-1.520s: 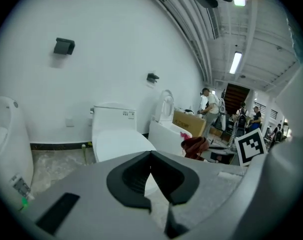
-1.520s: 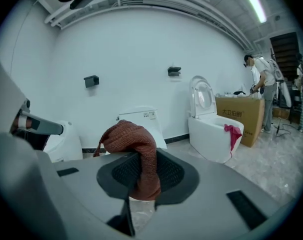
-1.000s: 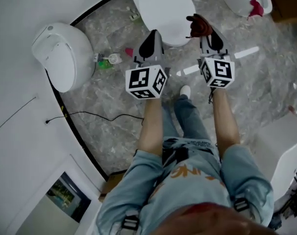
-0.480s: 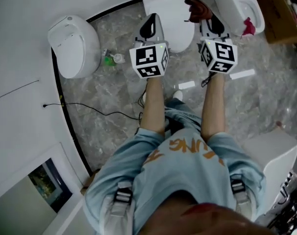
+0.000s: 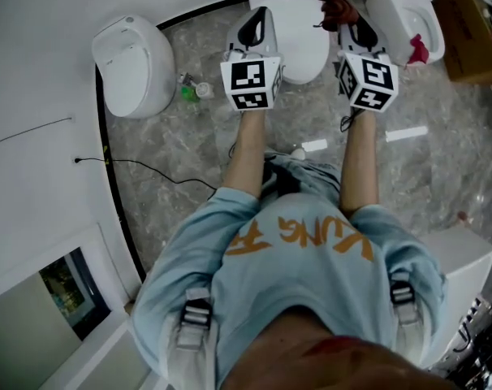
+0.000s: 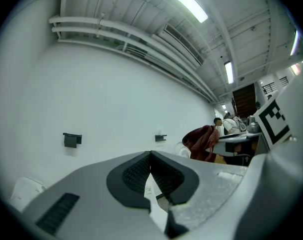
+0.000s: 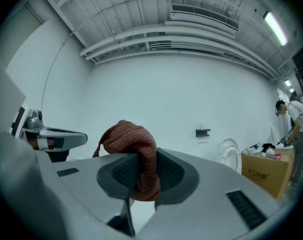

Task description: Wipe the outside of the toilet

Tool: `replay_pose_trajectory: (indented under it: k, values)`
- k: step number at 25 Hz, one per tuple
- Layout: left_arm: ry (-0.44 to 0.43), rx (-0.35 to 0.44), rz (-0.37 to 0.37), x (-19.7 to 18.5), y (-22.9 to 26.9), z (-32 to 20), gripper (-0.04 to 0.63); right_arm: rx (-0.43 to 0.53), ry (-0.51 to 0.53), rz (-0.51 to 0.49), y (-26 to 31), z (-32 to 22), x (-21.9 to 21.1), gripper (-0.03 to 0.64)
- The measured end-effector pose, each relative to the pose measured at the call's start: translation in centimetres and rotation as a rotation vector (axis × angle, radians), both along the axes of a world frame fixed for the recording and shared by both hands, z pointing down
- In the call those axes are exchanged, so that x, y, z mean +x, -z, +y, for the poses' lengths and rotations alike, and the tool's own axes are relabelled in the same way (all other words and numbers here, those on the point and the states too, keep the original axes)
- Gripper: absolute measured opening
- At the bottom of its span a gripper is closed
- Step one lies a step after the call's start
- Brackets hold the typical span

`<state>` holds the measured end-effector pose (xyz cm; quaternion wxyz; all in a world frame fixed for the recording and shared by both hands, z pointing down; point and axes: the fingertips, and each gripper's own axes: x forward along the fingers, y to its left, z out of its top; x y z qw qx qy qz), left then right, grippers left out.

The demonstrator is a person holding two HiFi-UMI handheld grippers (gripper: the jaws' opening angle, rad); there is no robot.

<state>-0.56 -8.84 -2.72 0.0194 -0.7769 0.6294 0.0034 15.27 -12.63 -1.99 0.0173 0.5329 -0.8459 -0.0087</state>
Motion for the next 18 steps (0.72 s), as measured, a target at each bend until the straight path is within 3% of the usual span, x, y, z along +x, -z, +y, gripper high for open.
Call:
replay_pose_trajectory:
  k: [18]
  values:
    - [0.004,-0.005,0.038,1.0,-0.1,-1.8,-0.005,0.027,0.036,0.018,0.4,-1.3,-0.2,0.072]
